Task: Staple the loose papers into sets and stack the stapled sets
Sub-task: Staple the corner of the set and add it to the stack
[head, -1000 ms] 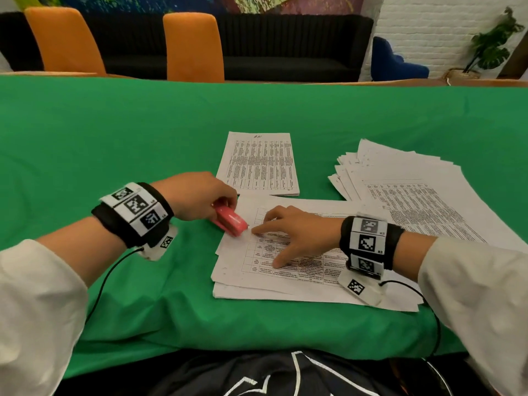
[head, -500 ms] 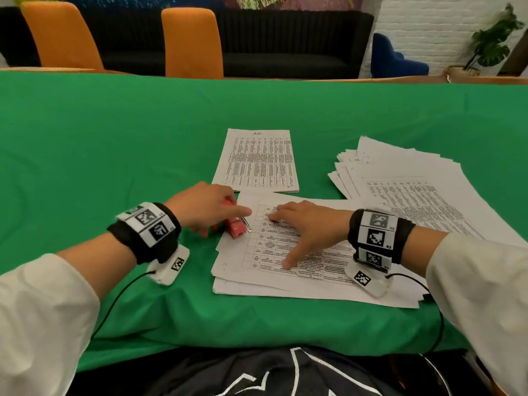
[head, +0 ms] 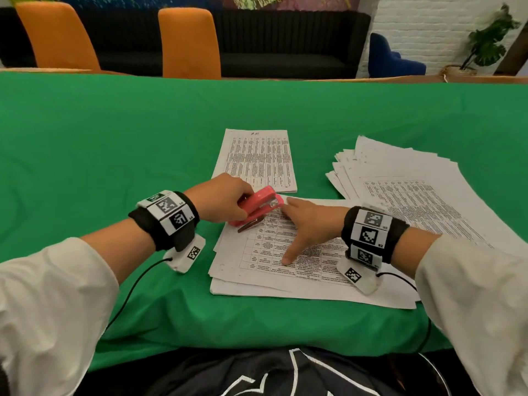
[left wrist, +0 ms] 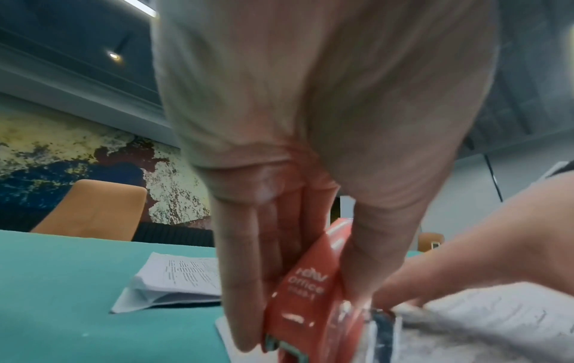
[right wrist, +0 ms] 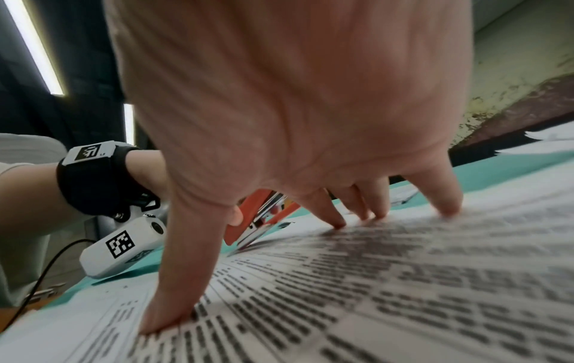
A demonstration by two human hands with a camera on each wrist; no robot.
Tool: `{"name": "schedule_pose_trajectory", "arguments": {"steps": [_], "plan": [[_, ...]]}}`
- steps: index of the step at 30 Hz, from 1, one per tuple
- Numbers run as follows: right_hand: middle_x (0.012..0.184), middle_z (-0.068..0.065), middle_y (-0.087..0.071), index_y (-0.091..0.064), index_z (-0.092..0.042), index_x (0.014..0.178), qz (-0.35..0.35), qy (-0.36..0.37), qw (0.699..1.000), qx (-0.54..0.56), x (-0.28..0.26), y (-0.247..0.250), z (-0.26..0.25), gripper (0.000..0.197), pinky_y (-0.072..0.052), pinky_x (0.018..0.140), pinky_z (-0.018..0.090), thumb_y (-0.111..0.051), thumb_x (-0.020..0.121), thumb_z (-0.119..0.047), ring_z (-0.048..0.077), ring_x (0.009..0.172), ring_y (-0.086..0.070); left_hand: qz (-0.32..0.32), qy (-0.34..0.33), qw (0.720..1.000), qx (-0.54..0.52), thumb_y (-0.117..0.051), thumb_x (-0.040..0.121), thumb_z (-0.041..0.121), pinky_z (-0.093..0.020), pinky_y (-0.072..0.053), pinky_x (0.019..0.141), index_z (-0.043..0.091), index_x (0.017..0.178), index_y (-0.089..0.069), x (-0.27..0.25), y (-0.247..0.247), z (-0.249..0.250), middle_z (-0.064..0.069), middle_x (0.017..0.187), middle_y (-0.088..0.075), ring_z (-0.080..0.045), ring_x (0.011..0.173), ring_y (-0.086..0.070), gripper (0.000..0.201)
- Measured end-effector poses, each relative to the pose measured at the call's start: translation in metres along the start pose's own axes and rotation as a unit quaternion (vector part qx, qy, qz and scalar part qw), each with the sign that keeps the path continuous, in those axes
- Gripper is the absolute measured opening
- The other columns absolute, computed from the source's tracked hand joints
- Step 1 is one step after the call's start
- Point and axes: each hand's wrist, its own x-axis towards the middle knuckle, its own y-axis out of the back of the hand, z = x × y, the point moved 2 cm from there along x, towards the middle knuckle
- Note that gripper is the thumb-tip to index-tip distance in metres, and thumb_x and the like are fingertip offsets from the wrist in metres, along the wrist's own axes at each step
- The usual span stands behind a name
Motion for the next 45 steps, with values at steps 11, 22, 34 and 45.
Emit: {"name": "schedule_pose_trajectory", "arguments": {"steps": [11,22,34,45], "plan": [[0.172,-0.006,0.007,0.009,-0.029,0.164,-0.03,0.019,0.999,0.034,-0.002,-0.002,0.008,0.144,0.0,0.127,0.063,-0.084,0.064,-0.072,0.024,0.159,-0.001,-0.006,-0.065,0.995,0.077,-0.071,0.092,0.032,-0.028,-0.041,0.059,0.022,0.103,-0.064,0.019,0.0,0.015,0.002,0.085,-0.066,-0.017,0.076,-0.06,0.016],[0.172,-0.001,0.022,0.017,-0.022,0.164,-0.039,0.01,0.995,0.091,-0.01,-0.008,0.031,0.152,0.009,0.129,0.046,-0.086,0.063,-0.069,0.017,0.158,0.019,-0.028,-0.141,0.972,0.186,-0.065,0.091,0.02,-0.031,-0.036,0.065,0.027,0.094,-0.053,0.02,-0.004,0.031,0.01,0.074,-0.047,-0.015,0.073,-0.048,0.014],[0.171,0.001,0.025,0.017,-0.019,0.164,-0.048,0.013,0.996,0.078,-0.014,-0.007,0.031,0.145,0.014,0.127,0.044,-0.083,0.07,-0.065,0.017,0.157,0.022,-0.032,-0.128,0.972,0.192,-0.065,0.093,0.023,-0.029,-0.037,0.063,0.024,0.106,-0.062,0.022,-0.005,0.027,0.011,0.076,-0.05,-0.013,0.072,-0.049,0.014],[0.172,0.004,0.023,0.016,-0.016,0.164,-0.039,0.012,0.998,0.056,-0.013,-0.006,0.03,0.143,0.01,0.129,0.049,-0.082,0.072,-0.065,0.02,0.158,0.019,-0.027,-0.086,0.982,0.168,-0.07,0.086,0.025,-0.027,-0.037,0.06,0.025,0.099,-0.064,0.026,-0.004,0.021,0.009,0.079,-0.059,-0.013,0.073,-0.055,0.014]]}}
